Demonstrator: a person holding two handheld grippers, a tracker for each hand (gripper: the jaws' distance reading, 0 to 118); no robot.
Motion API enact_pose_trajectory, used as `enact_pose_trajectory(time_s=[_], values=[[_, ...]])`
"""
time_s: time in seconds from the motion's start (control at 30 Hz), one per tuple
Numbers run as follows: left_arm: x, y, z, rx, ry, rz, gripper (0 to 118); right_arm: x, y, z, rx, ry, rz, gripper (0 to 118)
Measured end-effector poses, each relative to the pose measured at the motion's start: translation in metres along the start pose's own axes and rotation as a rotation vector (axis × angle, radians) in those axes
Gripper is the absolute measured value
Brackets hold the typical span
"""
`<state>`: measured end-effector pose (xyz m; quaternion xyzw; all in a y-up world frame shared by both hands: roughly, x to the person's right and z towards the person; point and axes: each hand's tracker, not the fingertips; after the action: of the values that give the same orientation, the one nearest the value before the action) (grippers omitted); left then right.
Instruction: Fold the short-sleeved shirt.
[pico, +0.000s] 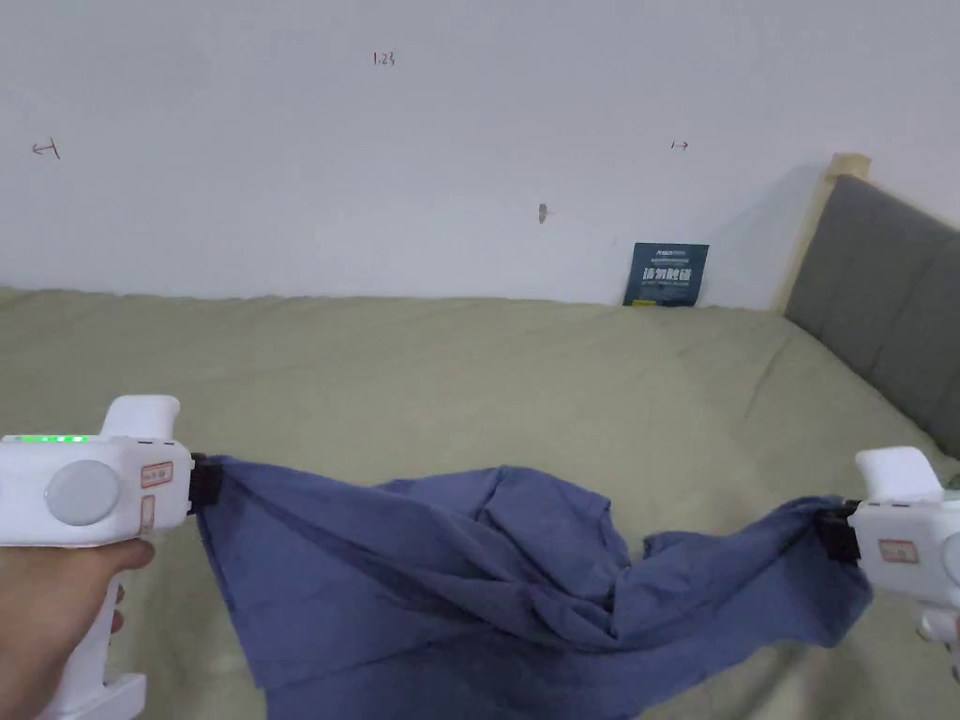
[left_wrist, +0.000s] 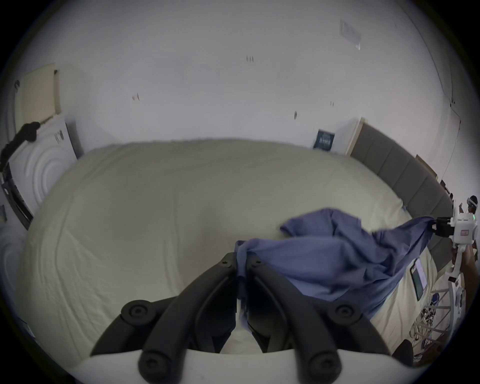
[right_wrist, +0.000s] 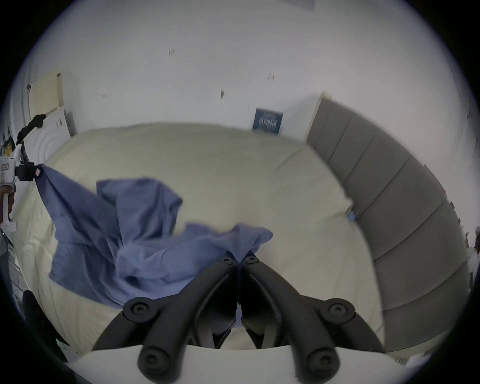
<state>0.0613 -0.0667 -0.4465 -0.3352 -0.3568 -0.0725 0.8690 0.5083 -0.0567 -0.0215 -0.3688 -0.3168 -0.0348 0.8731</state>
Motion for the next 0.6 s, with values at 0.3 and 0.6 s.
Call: enact_pose_trajectory(time_s=[0.3,0.6], values=[[-0.031,0.119,0.14,0.272,0.054,0.015,1,0.008,0.139,0.15,0.296,-0.018,-0.026,2],[-0.047,0.249,0.249,0.505,0.12,0.023,1,0.026,0.267,0.252,0.522,-0.109,-0.1,2]])
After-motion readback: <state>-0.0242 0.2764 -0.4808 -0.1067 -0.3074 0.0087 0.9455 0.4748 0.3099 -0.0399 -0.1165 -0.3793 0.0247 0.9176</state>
